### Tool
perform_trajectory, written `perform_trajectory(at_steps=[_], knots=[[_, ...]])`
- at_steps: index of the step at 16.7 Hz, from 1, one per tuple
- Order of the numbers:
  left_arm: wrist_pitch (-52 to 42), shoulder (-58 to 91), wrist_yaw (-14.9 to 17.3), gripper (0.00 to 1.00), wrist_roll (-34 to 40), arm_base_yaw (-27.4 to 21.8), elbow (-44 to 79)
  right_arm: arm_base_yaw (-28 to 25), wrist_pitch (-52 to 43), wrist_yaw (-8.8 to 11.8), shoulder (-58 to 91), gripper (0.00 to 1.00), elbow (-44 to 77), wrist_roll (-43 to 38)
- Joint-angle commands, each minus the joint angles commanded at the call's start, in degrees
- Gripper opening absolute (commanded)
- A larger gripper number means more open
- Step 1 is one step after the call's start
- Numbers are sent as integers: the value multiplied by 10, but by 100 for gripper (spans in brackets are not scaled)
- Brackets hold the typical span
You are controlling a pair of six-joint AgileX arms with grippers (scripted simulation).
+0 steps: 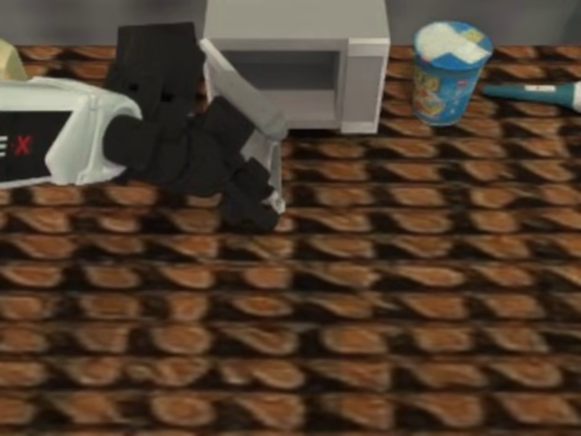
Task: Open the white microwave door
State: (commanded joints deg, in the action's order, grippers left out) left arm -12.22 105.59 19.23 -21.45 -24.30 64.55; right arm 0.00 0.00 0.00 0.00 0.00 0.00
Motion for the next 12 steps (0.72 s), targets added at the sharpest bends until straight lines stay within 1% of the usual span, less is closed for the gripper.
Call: perform_trajectory(at_steps=[6, 8, 12], knots=[[0, 0, 0, 0, 0, 0, 0, 0, 0, 0, 0, 100, 0, 0], [-1, 0, 5, 0, 1, -3, -2, 0, 0, 0, 0, 100, 0, 0], [-10, -2, 19, 0, -24, 9, -1, 0, 0, 0, 0, 100, 0, 0]])
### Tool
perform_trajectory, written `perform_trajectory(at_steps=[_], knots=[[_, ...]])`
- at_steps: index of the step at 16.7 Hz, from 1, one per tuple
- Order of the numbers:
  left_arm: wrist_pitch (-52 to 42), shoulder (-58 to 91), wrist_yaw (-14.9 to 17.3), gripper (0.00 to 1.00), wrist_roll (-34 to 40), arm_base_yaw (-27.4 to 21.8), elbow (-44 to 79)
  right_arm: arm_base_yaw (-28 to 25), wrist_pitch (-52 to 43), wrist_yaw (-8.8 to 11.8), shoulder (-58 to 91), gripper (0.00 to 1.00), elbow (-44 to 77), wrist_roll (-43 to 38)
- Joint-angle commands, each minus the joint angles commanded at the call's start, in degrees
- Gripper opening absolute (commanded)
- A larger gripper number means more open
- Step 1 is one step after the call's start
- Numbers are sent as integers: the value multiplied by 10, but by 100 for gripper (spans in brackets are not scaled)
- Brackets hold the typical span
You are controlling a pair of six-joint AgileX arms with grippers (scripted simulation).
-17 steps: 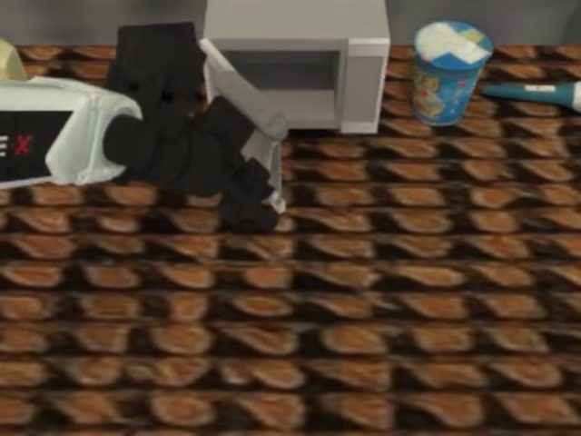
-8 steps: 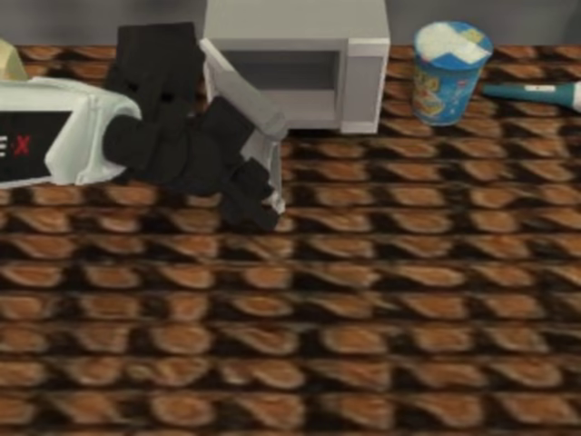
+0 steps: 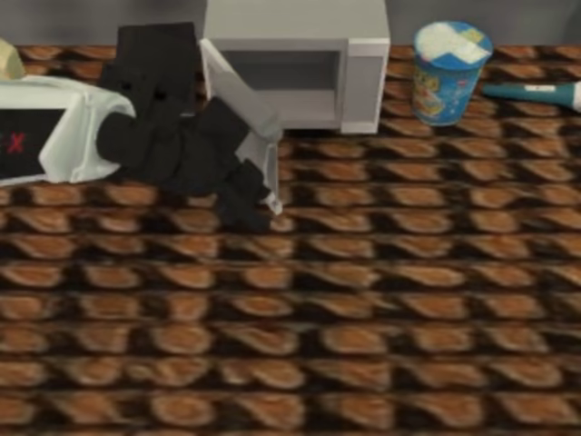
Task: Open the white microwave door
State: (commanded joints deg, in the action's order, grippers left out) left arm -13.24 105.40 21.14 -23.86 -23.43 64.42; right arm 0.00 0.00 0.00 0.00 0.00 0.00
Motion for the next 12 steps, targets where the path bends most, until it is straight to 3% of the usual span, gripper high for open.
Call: perform_trajectory(at_steps=[12], knots=[[-10, -2, 14, 0, -25, 12, 0, 0, 0, 0, 0, 100, 0, 0]])
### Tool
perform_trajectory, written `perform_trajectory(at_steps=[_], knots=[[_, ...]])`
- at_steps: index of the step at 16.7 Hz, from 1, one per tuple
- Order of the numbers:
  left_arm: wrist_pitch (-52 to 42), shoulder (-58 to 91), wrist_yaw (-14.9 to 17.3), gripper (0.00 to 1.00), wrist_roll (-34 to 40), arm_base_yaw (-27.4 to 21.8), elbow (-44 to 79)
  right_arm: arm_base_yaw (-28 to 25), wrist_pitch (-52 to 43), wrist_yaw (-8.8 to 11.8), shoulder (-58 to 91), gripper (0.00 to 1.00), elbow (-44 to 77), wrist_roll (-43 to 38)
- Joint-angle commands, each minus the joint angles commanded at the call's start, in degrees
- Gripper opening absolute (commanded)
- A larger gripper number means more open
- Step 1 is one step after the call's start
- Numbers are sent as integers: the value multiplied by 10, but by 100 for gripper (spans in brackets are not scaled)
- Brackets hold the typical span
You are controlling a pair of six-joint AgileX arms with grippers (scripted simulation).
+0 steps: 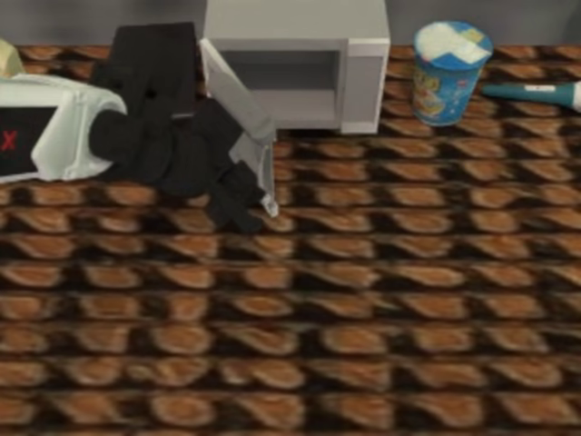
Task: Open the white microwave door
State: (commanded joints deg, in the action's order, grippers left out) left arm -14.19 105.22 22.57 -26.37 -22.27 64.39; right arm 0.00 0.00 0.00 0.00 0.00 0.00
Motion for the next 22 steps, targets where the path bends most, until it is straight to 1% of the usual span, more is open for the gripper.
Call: perform_trajectory(at_steps=[16, 18, 22], knots=[[0, 0, 0, 0, 0, 0, 0, 0, 0, 0, 0, 100, 0, 0], [-1, 0, 4, 0, 1, -3, -2, 0, 0, 0, 0, 100, 0, 0], [-12, 0, 17, 0, -23, 8, 0, 0, 0, 0, 0, 100, 0, 0]])
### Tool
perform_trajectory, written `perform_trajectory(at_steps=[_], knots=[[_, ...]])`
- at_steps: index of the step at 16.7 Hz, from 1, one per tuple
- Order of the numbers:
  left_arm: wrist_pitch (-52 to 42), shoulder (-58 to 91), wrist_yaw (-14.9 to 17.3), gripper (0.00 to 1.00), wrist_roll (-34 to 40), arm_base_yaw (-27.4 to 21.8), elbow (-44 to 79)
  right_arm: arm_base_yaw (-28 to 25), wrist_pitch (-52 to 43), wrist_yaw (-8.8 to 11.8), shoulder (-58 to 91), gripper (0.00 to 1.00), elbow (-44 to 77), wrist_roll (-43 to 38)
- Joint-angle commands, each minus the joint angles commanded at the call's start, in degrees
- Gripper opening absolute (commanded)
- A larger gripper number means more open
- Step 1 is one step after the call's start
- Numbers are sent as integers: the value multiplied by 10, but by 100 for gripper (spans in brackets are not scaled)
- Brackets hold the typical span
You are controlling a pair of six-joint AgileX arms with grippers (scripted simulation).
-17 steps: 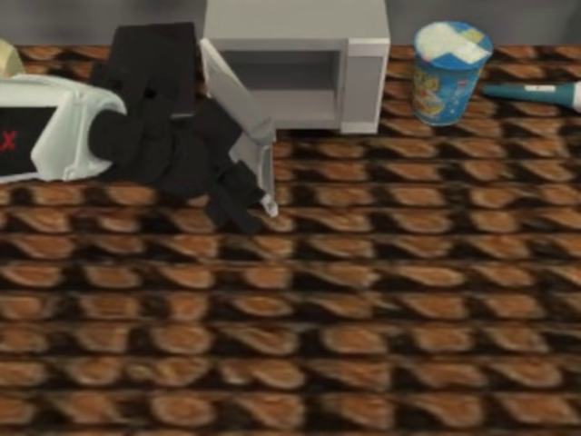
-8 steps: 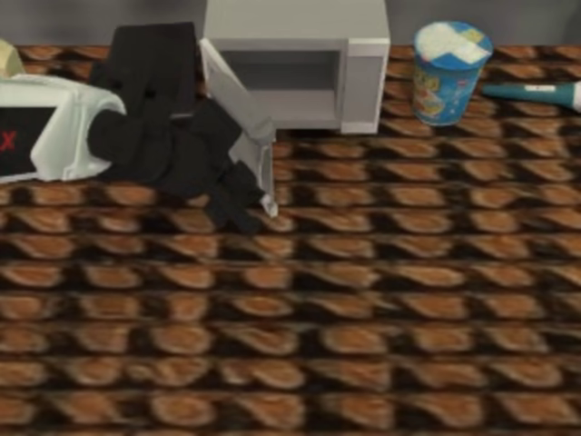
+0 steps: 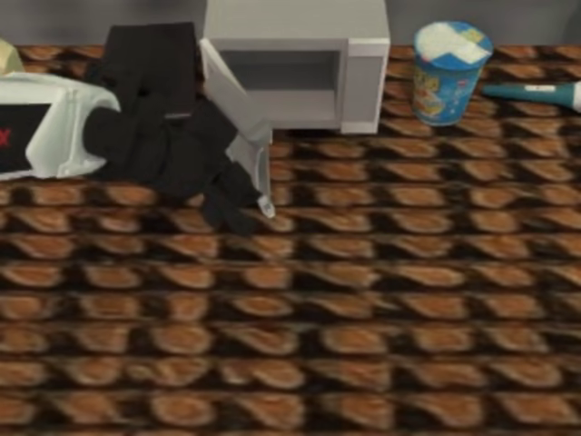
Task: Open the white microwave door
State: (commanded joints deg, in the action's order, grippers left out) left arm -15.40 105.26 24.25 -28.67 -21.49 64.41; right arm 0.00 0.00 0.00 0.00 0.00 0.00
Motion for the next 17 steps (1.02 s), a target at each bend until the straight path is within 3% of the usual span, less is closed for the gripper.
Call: perform_trajectory(at_steps=[5, 17], knots=[[-12, -1, 15, 0, -28, 13, 3, 0, 0, 0, 0, 100, 0, 0], [-12, -1, 15, 0, -28, 13, 3, 0, 0, 0, 0, 100, 0, 0]])
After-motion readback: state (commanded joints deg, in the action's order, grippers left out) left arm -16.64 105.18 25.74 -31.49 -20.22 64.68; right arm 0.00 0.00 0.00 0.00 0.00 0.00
